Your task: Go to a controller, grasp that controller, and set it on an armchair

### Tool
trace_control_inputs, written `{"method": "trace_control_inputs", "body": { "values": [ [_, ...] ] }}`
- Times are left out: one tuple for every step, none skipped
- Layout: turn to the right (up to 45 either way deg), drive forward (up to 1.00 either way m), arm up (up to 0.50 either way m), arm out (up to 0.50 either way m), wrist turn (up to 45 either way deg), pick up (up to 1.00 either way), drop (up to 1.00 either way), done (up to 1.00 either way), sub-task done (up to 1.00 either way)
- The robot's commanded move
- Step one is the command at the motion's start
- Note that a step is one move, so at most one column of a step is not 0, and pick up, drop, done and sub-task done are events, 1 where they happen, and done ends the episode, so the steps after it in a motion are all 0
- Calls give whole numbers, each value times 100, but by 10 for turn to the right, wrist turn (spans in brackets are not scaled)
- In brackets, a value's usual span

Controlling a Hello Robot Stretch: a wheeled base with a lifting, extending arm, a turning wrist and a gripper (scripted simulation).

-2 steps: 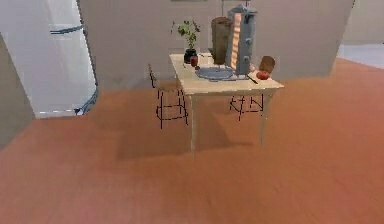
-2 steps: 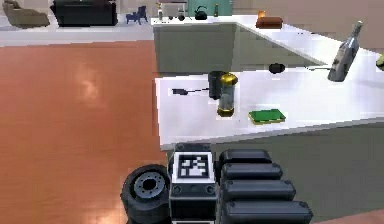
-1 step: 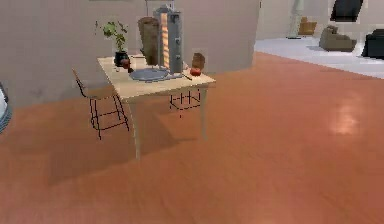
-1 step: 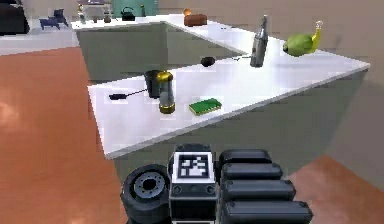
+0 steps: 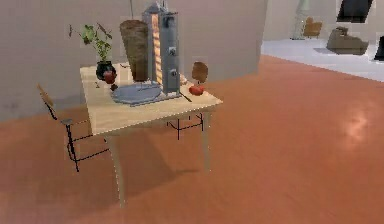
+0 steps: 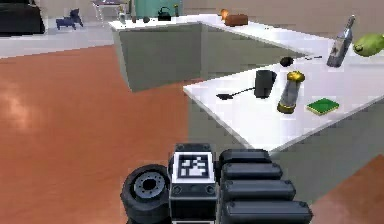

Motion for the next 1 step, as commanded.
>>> {"method": "trace_control_inputs", "body": {
  "values": [
    [300,0,0,0,0,0,0,0,0]
  ]
}}
